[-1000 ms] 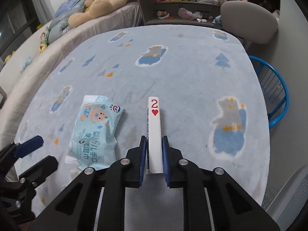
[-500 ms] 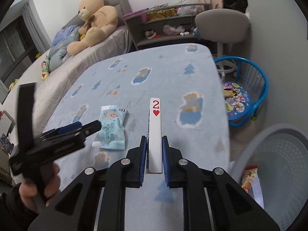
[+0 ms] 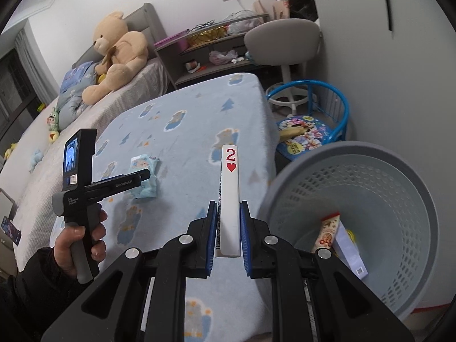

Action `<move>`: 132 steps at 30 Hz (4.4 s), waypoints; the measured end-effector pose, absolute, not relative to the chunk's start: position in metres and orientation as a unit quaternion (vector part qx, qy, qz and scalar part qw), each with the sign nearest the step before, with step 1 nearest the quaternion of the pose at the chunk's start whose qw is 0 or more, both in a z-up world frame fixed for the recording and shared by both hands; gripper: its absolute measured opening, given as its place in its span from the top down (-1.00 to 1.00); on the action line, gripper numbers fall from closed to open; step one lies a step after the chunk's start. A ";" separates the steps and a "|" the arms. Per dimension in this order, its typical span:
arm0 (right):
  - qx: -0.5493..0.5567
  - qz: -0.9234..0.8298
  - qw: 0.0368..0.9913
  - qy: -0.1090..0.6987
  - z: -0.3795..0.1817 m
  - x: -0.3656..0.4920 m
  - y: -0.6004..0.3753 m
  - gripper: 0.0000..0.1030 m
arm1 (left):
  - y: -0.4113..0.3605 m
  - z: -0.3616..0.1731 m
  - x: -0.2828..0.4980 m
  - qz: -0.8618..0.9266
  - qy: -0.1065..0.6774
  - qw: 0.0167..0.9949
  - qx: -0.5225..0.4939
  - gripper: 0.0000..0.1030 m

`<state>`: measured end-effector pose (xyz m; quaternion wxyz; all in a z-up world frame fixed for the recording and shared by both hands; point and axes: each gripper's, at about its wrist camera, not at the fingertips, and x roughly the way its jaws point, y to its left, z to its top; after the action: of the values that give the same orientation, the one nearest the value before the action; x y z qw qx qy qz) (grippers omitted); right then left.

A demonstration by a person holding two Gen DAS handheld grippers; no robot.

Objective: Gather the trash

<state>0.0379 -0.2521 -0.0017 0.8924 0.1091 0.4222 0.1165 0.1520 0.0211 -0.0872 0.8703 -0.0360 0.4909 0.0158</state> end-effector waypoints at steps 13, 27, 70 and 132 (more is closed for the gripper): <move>0.144 0.102 0.890 0.421 -0.018 0.026 -0.275 0.69 | 0.003 -0.085 0.136 -0.028 0.475 0.879 -0.027 0.00; 0.189 0.029 0.904 0.383 -0.010 -0.008 -0.326 0.68 | -0.091 -0.006 0.072 -0.155 0.396 0.905 0.024 -0.01; 0.238 -0.043 0.886 0.396 -0.036 -0.025 -0.393 0.08 | -0.225 -0.027 0.056 -0.269 0.413 0.866 0.084 -0.28; 0.187 -0.103 0.896 0.390 -0.032 -0.031 -0.385 -0.71 | -0.227 -0.032 0.052 -0.187 0.421 0.881 0.109 -0.53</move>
<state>-0.0310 -0.3850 -0.0316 0.8957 0.1872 0.3900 -0.1027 0.0520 -0.2269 -0.0320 0.8807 0.1092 0.4214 -0.1866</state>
